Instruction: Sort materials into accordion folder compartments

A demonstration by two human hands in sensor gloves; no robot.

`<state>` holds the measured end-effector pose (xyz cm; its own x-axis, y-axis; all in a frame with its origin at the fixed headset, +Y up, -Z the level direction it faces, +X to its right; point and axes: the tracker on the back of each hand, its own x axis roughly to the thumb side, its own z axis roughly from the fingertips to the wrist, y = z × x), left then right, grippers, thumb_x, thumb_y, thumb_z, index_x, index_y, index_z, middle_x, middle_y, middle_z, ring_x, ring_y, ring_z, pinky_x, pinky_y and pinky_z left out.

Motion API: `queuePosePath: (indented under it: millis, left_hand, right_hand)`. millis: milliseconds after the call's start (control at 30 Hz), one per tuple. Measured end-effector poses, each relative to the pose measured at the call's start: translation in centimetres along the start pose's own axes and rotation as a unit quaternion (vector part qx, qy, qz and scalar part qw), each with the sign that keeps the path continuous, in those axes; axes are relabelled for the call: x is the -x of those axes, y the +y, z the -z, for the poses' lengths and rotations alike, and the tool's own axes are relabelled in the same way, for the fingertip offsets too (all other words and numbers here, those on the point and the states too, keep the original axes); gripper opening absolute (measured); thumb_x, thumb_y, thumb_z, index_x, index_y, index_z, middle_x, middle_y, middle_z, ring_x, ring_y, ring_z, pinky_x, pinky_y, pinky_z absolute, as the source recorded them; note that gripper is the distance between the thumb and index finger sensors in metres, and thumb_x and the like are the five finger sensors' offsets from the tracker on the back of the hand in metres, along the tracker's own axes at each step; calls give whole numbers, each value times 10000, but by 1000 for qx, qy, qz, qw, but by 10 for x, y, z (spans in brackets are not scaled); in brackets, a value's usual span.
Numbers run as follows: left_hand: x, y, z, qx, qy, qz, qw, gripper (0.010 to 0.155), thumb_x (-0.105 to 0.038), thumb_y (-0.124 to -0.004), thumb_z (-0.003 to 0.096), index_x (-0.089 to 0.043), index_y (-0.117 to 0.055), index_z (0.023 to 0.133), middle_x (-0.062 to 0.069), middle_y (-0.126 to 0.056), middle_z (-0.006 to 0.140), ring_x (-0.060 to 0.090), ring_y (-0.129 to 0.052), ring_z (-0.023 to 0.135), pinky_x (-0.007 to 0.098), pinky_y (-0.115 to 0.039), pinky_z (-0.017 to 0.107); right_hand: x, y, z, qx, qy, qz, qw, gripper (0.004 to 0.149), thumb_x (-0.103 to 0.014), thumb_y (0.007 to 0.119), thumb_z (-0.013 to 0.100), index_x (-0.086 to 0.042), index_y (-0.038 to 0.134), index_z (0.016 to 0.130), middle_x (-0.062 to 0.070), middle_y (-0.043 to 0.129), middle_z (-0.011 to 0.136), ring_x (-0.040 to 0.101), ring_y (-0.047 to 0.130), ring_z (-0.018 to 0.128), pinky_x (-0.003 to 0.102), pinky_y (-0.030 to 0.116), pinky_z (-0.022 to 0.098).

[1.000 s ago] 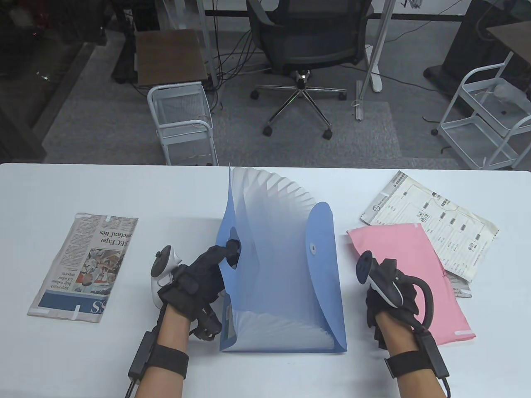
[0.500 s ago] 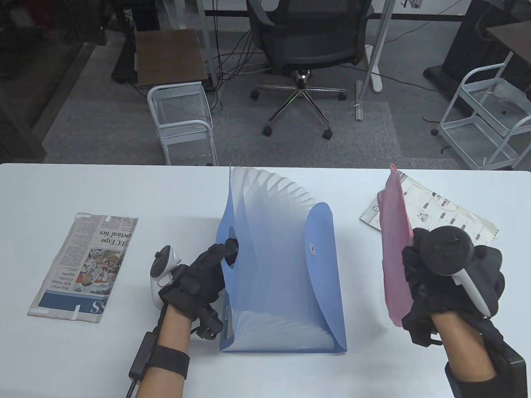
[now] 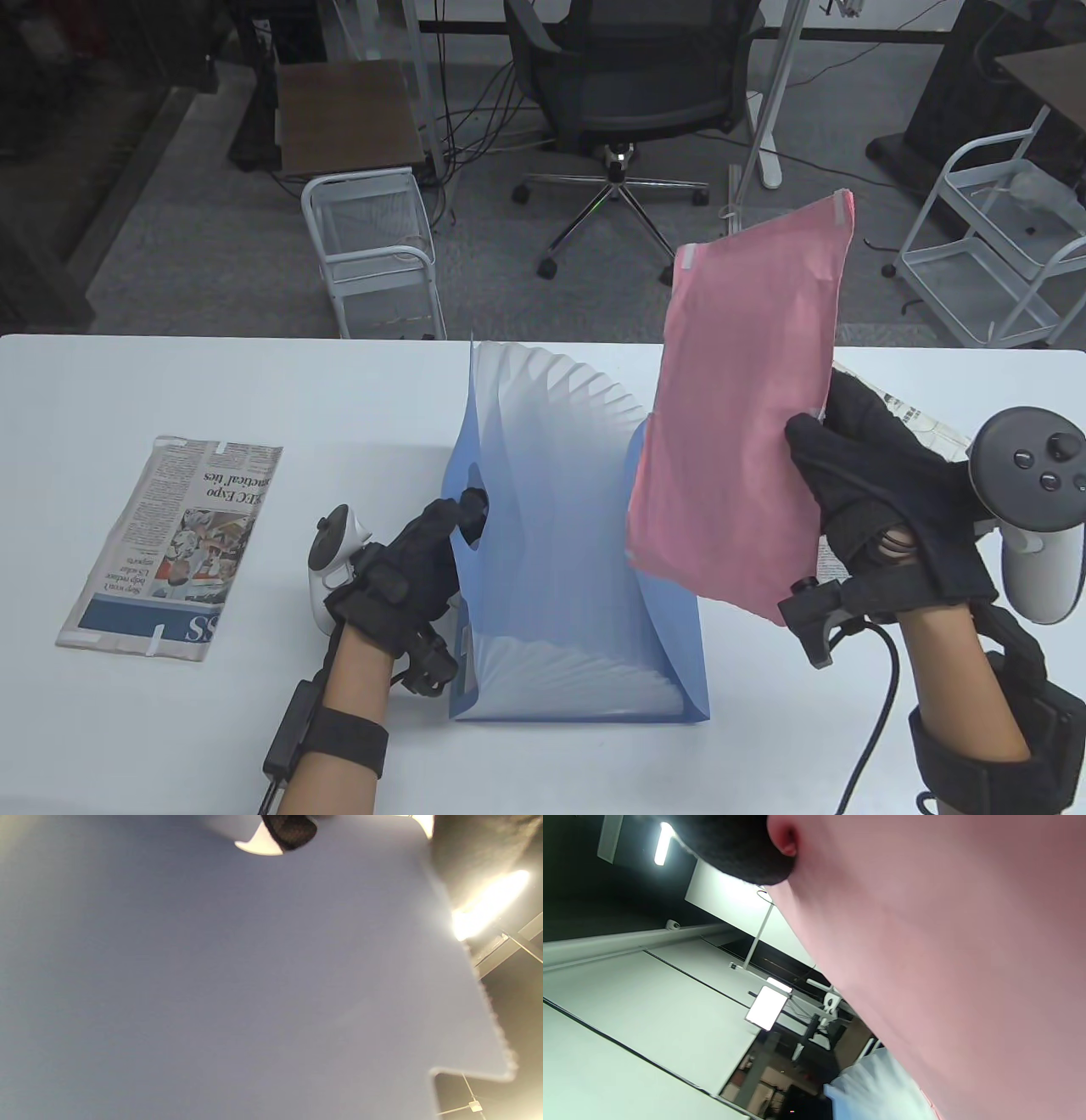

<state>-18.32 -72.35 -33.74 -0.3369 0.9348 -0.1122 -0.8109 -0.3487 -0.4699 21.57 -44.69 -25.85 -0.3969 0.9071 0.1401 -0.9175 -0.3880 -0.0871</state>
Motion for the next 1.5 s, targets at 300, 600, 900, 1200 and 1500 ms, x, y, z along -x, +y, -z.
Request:
queuePosePath:
  millis: [300,600,900,1200,1500]
  left_hand:
    - [0,0,0,1,-1,-1,1000,774,-712,-727,598,-128,-538,1068,334,20,1197,617,-16,1025,769,-251,632]
    - [0,0,-1,1,-1,-3,1000,772,-710,-724,600,-125,-536,1069,335,23,1196,617,-12,1024,769,-247,629]
    - [0,0,-1,0,-1,-2,1000,770,-710,-720,602,-127,-537,1070,334,24,1196,615,-12,1023,768,-245,629]
    - [0,0,0,0,-1,-1,1000,773,-708,-720,602,-124,-541,1076,333,21,1197,614,-12,1023,766,-243,629]
    - [0,-1,0,3,0,1,1000,771,-704,-720,604,-121,-543,1076,335,23,1195,615,-10,1020,768,-241,625]
  right_hand:
    - [5,23,7,-17,-2,21,1000,509,-253,796,600,-109,600,1047,158,876,908,354,1097,371,335,981,171]
    - [15,36,11,-40,14,25,999,506,-251,790,603,-107,597,1048,164,872,912,357,1097,379,320,983,172]
    - [23,59,13,-108,42,-14,993,522,-248,786,608,-70,585,1056,185,865,915,358,1097,384,314,983,173]
    - [28,74,20,-137,56,-36,988,522,-248,780,611,-63,581,1057,189,864,916,359,1094,393,309,981,178]
    - [33,89,32,-158,80,-61,982,527,-250,778,613,-52,578,1059,196,864,915,361,1092,397,306,980,183]
